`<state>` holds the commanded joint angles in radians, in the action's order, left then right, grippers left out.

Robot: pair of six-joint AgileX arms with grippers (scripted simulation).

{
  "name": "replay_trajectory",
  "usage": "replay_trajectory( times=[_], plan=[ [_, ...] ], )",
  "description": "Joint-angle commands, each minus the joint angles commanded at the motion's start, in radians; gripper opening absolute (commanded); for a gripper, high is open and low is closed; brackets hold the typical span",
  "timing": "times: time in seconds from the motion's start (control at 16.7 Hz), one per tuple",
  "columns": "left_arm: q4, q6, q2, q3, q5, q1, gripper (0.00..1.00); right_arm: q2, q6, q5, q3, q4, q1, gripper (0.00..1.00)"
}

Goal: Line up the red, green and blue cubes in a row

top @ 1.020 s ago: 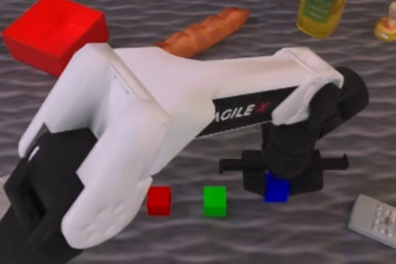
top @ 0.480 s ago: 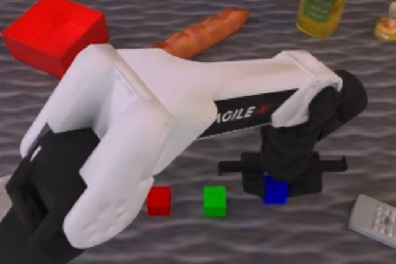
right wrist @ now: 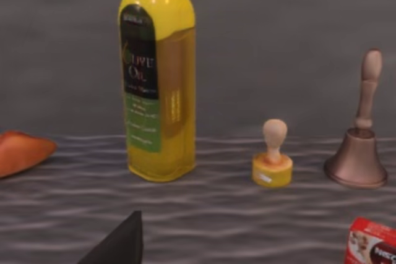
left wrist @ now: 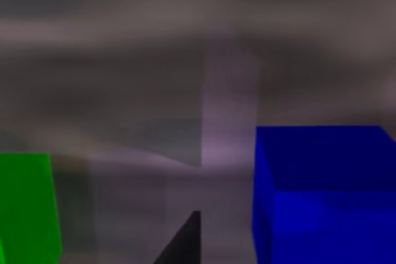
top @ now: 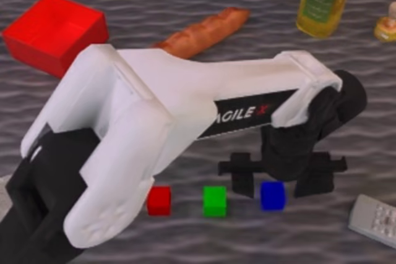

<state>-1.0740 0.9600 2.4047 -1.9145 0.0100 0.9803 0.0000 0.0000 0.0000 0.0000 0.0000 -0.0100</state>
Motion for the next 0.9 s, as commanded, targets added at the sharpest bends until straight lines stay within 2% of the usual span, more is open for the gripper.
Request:
replay_trajectory(
  times=[0.6, 0.9],
  plan=[
    [-0.004, 0.000, -0.001, -0.004, 0.000, 0.001, 1.00, 0.000, 0.000, 0.000, 0.000, 0.000, 0.000, 1.00],
    [-0.154, 0.004, -0.026, -0.124, -0.001, -0.008, 1.00, 0.000, 0.000, 0.000, 0.000, 0.000, 0.000, 1.00]
  ],
)
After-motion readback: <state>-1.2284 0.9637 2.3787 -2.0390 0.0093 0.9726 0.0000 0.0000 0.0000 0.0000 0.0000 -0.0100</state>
